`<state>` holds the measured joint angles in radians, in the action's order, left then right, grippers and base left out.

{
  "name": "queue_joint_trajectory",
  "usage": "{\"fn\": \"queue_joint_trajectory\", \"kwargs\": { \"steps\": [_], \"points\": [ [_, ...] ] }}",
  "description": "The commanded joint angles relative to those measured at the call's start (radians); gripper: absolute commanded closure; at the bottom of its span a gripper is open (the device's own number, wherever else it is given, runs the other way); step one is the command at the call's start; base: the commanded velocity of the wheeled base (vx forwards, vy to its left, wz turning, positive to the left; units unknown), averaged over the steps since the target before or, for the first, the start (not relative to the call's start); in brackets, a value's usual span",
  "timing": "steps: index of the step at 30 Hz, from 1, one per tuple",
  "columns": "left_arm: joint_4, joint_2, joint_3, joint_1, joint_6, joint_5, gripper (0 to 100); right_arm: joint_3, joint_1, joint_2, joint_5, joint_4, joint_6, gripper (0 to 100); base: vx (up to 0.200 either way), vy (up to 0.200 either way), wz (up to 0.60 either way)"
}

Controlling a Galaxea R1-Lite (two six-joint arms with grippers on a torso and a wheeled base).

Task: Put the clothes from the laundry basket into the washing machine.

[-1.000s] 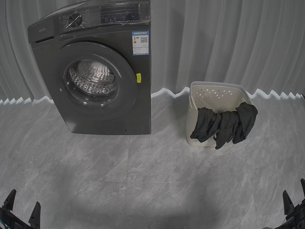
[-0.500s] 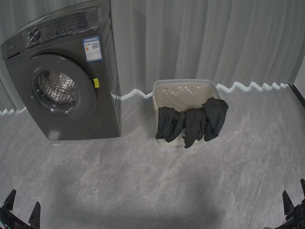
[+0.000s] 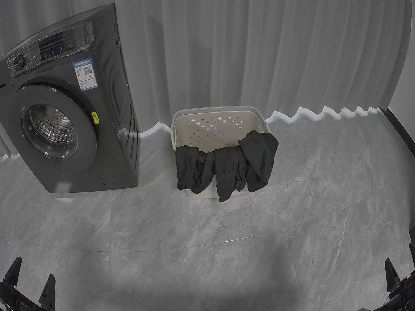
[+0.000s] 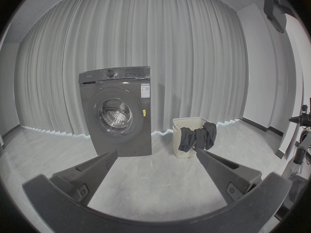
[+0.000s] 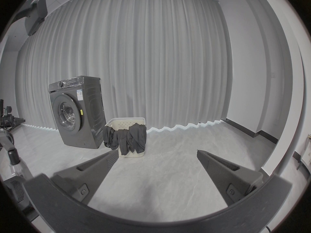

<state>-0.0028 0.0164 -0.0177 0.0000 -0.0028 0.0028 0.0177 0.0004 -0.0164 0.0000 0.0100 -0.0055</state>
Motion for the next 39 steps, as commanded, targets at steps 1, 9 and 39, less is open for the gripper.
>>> {"fn": "queue_joint_trajectory", "kwargs": {
  "steps": [1, 9, 39],
  "points": [
    [0.0, -0.016, 0.016, 0.0, 0.0, 0.0, 0, -0.018, -0.002, 0.016, -0.003, 0.002, 0.001, 0, 0.0, -0.2, 0.6],
    [0.0, -0.016, 0.016, 0.0, 0.0, 0.0, 0, -0.018, 0.0, 0.016, -0.002, 0.002, 0.002, 0, 0.0, -0.2, 0.45],
    [0.001, -0.016, 0.016, -0.002, -0.002, 0.0, 0, -0.018, 0.0, 0.016, -0.002, 0.001, 0.001, 0, 0.153, -0.007, 0.0]
  ]
}}
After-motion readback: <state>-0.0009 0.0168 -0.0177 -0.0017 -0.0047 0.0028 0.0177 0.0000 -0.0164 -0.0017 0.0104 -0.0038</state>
